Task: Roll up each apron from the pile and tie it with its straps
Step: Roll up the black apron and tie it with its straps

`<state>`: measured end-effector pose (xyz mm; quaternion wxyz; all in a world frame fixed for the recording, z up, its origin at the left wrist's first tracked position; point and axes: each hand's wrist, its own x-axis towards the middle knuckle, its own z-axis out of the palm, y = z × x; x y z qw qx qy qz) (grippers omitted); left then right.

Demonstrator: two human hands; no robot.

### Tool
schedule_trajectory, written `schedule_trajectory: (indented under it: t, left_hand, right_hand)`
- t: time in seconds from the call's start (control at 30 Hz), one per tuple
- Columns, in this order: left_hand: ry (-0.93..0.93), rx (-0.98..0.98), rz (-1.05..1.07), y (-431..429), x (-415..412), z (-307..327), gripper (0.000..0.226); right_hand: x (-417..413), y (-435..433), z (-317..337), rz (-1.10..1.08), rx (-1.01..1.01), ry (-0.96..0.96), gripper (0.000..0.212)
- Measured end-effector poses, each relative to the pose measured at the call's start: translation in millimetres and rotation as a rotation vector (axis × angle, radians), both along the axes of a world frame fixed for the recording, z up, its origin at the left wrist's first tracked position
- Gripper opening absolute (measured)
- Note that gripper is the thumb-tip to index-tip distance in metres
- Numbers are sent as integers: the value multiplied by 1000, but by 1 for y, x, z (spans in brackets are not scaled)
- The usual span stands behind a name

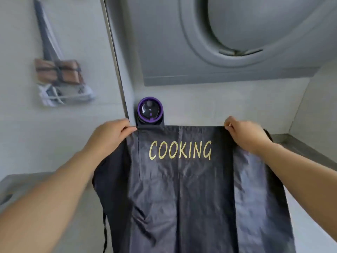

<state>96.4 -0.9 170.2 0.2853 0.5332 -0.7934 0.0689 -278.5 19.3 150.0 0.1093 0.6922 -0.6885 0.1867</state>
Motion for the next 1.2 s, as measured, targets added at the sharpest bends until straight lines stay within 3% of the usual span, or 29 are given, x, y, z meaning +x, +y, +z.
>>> schedule_trajectory:
  t: [0.07, 0.13, 0.17, 0.2, 0.27, 0.3, 0.33, 0.47, 0.63, 0.77, 0.97, 1.13, 1.2]
  left_hand:
    - [82, -294, 12, 9, -5, 62, 28]
    - [128, -568, -15, 21, -8, 101, 18]
    - [75, -601, -18, 25, -7, 106, 15]
    - [-30, -555, -6, 24, -5, 101, 14]
    - [-190, -362, 23, 20, 2, 72, 10]
    - [-183, -295, 26, 17, 4, 55, 8]
    - [-127, -256, 35, 17, 6, 43, 7]
    - [79, -135, 170, 23, 9, 24, 16]
    - [448, -36, 236, 30, 6, 15, 28]
    - [668, 124, 196, 33, 0, 16, 13]
    - [778, 266, -48, 44, -10, 24, 7]
    - [687, 345, 46, 41, -13, 29, 32]
    - [844, 465, 73, 35, -13, 32, 36]
  right_hand:
    - [-2, 4, 61, -50, -417, -115, 20]
    - [0, 22, 101, -25, -839, -375, 19]
    - [2, 32, 108, 8, -872, -482, 18]
    - [1, 38, 107, 46, -732, -421, 20]
    - [-2, 45, 86, 70, -115, -9, 31]
    - [-6, 45, 77, 30, 92, 118, 35]
    - [-10, 46, 72, 8, 123, 150, 36]
    - [-18, 50, 85, 55, -191, -21, 36]
    - [-19, 54, 104, 28, -307, -63, 31]
    - [-24, 57, 107, -105, -378, -87, 27]
    - [-44, 60, 104, -303, -422, -50, 21]
    - [-50, 61, 100, -340, -427, -65, 20]
    - [-50, 62, 101, -337, -431, -60, 21]
